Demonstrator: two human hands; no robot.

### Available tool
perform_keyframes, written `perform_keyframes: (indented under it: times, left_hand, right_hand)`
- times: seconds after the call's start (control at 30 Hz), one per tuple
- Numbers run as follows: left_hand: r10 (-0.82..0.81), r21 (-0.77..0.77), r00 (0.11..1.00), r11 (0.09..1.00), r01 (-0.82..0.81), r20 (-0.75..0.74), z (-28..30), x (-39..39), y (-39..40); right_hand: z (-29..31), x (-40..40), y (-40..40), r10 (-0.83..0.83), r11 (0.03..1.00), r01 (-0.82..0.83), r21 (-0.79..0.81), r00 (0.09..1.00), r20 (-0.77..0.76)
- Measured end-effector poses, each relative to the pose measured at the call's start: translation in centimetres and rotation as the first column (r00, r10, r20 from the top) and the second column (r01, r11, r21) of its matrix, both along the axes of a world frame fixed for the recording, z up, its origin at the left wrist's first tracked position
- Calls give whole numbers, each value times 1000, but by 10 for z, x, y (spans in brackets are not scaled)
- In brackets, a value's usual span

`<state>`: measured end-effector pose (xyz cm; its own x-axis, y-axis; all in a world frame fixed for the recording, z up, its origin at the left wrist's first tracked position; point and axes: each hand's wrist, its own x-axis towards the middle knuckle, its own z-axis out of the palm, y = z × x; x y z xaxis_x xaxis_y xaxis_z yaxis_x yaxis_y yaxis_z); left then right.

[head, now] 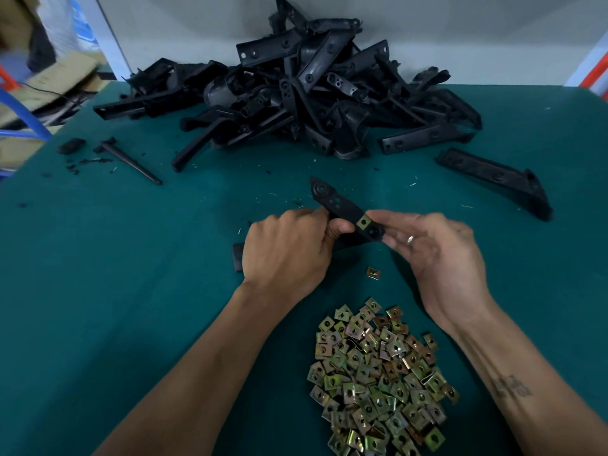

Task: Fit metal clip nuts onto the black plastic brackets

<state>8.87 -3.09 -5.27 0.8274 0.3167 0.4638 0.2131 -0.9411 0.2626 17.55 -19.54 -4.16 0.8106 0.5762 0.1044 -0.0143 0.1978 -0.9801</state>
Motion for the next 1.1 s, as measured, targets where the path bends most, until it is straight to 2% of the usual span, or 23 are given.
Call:
perform_keyframes:
  times: [0.23, 0.3, 0.33, 0.4, 0.53, 0.73, 0.8, 0.83, 0.87, 0.93, 1.0, 1.1]
  left_hand:
    - [0, 5, 1000, 1000, -1, 20, -2, 2, 2]
    - [18, 15, 1000, 1000, -18, 7, -2, 4, 1]
    - [31, 14, 1000, 999, -31, 4, -3, 4, 1]
    - [56, -8, 998, 998, -56, 12, -3, 4, 2]
    - [59, -39, 997, 998, -57, 51, 0, 2, 2]
    - [52, -51, 998, 997, -50, 28, -1, 2, 3]
    - [20, -66, 1000, 998, -19, 22, -3, 2, 4]
    - [-9, -70, 1000, 997, 10, 19, -4, 2, 4]
    - [-44, -67, 999, 997, 45, 20, -4, 3, 4]
    - [-114, -58, 993, 992, 114, 18, -3, 3, 4]
    - [-162, -65, 987, 984, 163, 22, -2, 3, 3]
    - [-208, -76, 977, 974, 212, 55, 1, 3, 3]
  right_hand:
    - [1, 9, -8, 121, 990, -118, -75, 992, 39]
    - [3, 16, -14, 81, 979, -31, -203, 966, 244]
    - [2, 19, -18, 69, 959, 42, -281, 925, 374]
    - [2, 22, -22, 155, 895, 108, -433, 835, 529]
    - [-1, 18, -25, 402, 744, 47, -667, 765, 503]
    - [-4, 17, -22, 445, 714, 62, -698, 730, 519]
    - [-6, 23, -23, 359, 748, 126, -651, 750, 557]
    - [-8, 25, -23, 251, 795, 164, -585, 788, 562]
    - [-8, 27, -21, 113, 857, 183, -482, 846, 521]
    - [-6, 28, -17, -82, 960, 160, -230, 945, 317]
    - [-5, 23, -12, -113, 990, 127, -63, 975, 192]
    - [-2, 17, -5, -146, 988, 136, 74, 976, 159]
